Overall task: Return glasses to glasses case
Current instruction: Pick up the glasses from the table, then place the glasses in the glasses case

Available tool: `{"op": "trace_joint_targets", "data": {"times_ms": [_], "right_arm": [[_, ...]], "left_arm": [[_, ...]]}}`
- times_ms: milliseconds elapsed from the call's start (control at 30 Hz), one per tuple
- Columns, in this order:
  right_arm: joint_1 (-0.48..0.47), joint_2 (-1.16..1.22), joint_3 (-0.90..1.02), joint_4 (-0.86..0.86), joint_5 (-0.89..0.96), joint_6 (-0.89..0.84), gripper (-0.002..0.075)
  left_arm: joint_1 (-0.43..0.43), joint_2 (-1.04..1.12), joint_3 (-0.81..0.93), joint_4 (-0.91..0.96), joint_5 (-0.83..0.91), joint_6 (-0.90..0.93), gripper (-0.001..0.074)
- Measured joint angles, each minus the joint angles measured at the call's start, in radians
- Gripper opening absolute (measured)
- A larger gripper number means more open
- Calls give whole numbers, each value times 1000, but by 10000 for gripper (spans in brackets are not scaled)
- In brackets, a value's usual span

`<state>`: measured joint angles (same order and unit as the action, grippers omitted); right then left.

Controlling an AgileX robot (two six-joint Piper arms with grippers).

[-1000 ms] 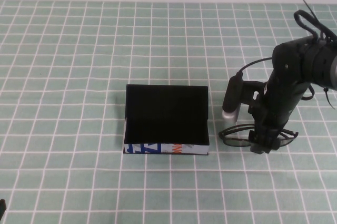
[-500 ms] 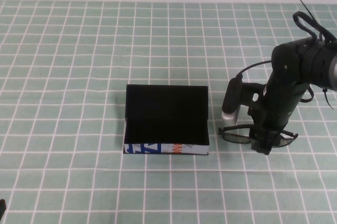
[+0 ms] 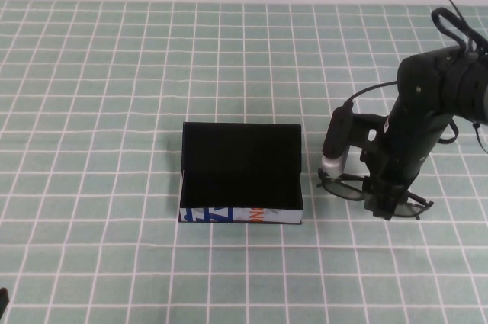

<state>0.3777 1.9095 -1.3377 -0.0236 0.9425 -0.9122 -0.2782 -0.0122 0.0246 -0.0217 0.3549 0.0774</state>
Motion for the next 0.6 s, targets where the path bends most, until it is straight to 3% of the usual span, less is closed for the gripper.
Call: {"op": "trace_joint_targets", "data": {"times_ms": [400, 600], "right_arm": [[2, -91, -138, 127, 49, 5, 277], [81, -91, -269, 156, 91, 17, 277]], "left_arm": [[0, 0, 0, 0, 0, 0, -2], [0, 0, 0, 0, 0, 0, -2]]}}
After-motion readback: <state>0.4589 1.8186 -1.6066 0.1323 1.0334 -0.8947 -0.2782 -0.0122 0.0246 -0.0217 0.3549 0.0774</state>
